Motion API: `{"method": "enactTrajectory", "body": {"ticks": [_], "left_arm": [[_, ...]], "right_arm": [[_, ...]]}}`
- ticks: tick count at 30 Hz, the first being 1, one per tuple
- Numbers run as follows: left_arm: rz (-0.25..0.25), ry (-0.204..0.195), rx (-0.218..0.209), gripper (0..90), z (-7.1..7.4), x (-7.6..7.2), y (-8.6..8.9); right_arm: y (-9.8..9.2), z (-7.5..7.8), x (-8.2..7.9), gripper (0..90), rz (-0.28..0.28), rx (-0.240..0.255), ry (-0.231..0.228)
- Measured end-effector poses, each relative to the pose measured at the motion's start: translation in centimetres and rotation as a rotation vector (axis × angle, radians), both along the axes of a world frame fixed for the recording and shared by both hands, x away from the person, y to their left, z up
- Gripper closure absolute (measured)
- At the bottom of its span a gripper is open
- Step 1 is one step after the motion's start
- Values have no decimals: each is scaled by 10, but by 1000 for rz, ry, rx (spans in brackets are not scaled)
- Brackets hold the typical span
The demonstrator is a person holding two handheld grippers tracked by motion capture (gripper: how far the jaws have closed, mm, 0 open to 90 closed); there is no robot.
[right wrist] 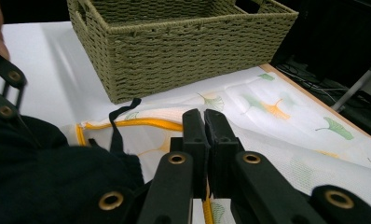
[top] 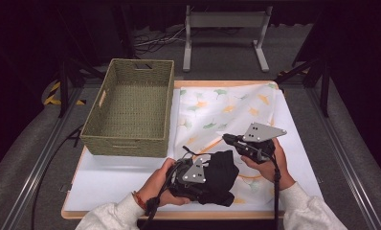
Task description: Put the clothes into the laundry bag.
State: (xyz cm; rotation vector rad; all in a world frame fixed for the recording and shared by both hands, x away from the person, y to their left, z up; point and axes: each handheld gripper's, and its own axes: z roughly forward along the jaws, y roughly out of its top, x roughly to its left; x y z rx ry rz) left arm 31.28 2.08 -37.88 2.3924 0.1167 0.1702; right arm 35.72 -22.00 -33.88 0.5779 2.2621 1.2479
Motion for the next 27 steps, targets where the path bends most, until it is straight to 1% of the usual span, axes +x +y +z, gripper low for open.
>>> {"method": "enactTrajectory", "body": {"ticks": [1,2,3,5,7,8,9,10,12,16,17,19,21,23,24,25,27], "left_arm": [[7,3,3,506,-2,1,-2],[22,3,17,505,-4,3,-8],[22,3,17,505,-4,3,-8],[31,-14,35,505,-6,4,-14],[36,-15,44,505,-8,4,-20],[41,-18,58,505,-7,5,-22],[49,-19,43,504,-9,5,-25],[58,-23,48,504,-10,6,-28],[71,-23,44,504,-11,10,-32],[112,-13,50,498,-14,15,-37],[117,-8,64,497,-15,17,-38],[131,-3,79,496,-19,20,-42],[137,2,75,495,-20,20,-43],[171,1,72,490,-20,24,-45],[171,1,72,489,-20,24,-45],[190,5,71,486,-21,28,-45],[200,6,72,482,-21,31,-45]], "right_arm": [[0,0,0,884,0,0,0],[1,0,-1,884,5,-2,-2],[1,0,-1,884,5,-2,-2],[2,2,-2,884,10,-3,-6],[3,3,-3,884,12,-1,-10],[3,3,-4,884,12,-1,-12],[3,3,-4,884,17,-1,-13],[3,3,-4,884,17,-1,-13],[4,4,-5,884,16,-1,-14],[3,5,-5,884,17,0,-18],[3,5,-5,884,19,-1,-21],[3,5,-6,884,21,-1,-21],[4,5,-6,884,26,-3,-21],[5,5,-6,884,27,-6,-21],[5,5,-6,884,27,-6,-21],[5,5,-7,884,30,-6,-21],[5,5,-7,884,32,-7,-22]]}}
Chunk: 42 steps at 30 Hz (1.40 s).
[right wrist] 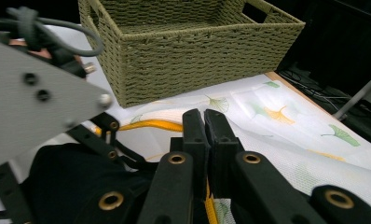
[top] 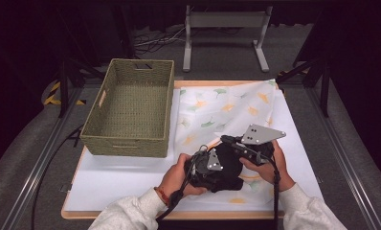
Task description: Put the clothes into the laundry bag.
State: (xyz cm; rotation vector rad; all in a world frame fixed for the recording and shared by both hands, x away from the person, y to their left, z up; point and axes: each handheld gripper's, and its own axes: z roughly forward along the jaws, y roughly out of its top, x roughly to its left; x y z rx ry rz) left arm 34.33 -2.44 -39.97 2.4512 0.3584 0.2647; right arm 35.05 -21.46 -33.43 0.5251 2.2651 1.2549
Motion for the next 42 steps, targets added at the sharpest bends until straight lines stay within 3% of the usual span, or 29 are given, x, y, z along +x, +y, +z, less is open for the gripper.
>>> {"method": "enactTrajectory", "body": {"ticks": [5,8,12,18,26,34,42], "left_arm": [[48,-7,-12,458,-3,9,-2],[52,4,-13,445,-4,11,-2],[56,-17,3,430,-8,12,-5],[53,-17,15,423,-11,14,-9],[42,-11,-3,321,-7,10,-5],[20,-34,-34,259,5,-2,7],[9,-77,-117,210,22,-13,31]], "right_arm": [[0,-1,0,884,-1,-4,6],[0,-1,0,884,-1,-5,6],[1,-2,0,884,0,-4,10],[1,-2,1,884,1,-6,11],[-1,-3,1,884,-5,-7,15],[-3,-2,1,884,-14,-1,17],[-3,-2,1,883,-16,1,18]]}}
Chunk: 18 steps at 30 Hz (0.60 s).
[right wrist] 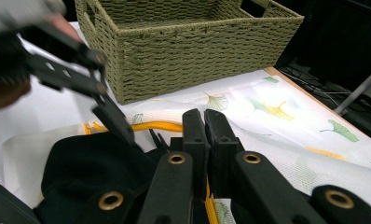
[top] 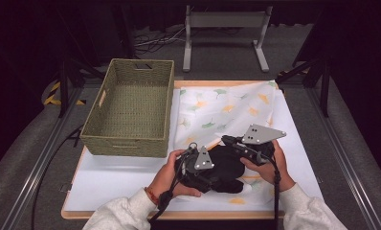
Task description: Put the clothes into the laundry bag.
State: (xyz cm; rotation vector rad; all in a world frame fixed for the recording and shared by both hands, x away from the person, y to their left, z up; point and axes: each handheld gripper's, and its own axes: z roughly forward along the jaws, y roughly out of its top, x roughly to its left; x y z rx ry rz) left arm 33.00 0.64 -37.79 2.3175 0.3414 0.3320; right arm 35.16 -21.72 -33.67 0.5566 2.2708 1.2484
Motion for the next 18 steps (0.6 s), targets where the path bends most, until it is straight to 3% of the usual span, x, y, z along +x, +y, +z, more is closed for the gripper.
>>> {"method": "enactTrajectory", "body": {"ticks": [4,7,12,15,18], "left_arm": [[12,3,-39,219,6,-4,17],[14,9,-35,243,2,-5,25],[-6,35,14,272,-12,-7,28],[-12,60,32,280,-20,-4,22],[-14,58,54,300,-27,-2,14]], "right_arm": [[0,0,0,884,0,-1,-1],[1,0,0,884,2,-3,-5],[2,0,0,884,0,-2,-1],[3,-1,0,884,3,-6,-2],[3,-1,0,883,3,-7,-3]]}}
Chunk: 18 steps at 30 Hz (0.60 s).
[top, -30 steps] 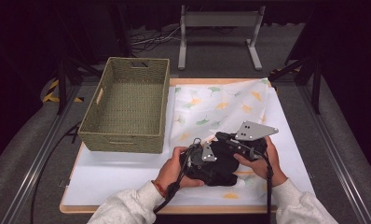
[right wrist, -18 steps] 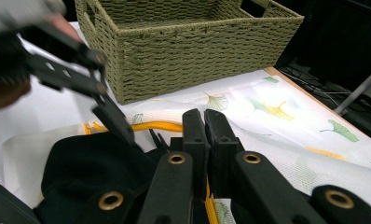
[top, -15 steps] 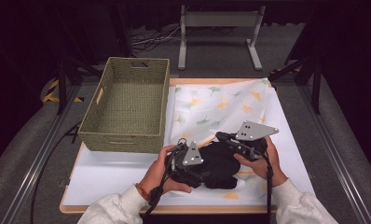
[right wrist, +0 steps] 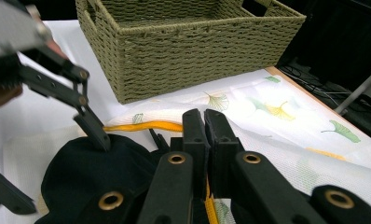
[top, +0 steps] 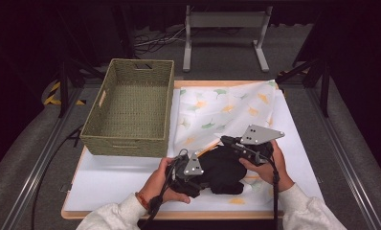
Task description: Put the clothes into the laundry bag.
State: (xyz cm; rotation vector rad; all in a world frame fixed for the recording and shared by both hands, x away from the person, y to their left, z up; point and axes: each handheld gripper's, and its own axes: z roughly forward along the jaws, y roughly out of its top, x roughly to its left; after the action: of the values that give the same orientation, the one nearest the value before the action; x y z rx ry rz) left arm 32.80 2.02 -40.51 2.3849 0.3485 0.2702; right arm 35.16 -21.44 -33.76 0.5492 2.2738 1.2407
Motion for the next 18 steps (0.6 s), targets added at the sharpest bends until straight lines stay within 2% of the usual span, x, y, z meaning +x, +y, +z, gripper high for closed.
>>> {"method": "enactTrajectory", "body": {"ticks": [1,5,11,14,18], "left_arm": [[-2,10,9,305,-3,1,-3],[10,4,30,291,-10,2,-14],[31,-43,68,294,-15,2,-29],[42,-67,83,327,-17,5,-35],[62,-81,89,447,-19,9,-42]], "right_arm": [[0,0,0,884,-1,1,1],[0,0,0,884,0,0,0],[1,0,0,884,0,-3,-4],[1,0,-1,884,0,-4,-5],[2,0,-1,884,2,-2,-6]]}}
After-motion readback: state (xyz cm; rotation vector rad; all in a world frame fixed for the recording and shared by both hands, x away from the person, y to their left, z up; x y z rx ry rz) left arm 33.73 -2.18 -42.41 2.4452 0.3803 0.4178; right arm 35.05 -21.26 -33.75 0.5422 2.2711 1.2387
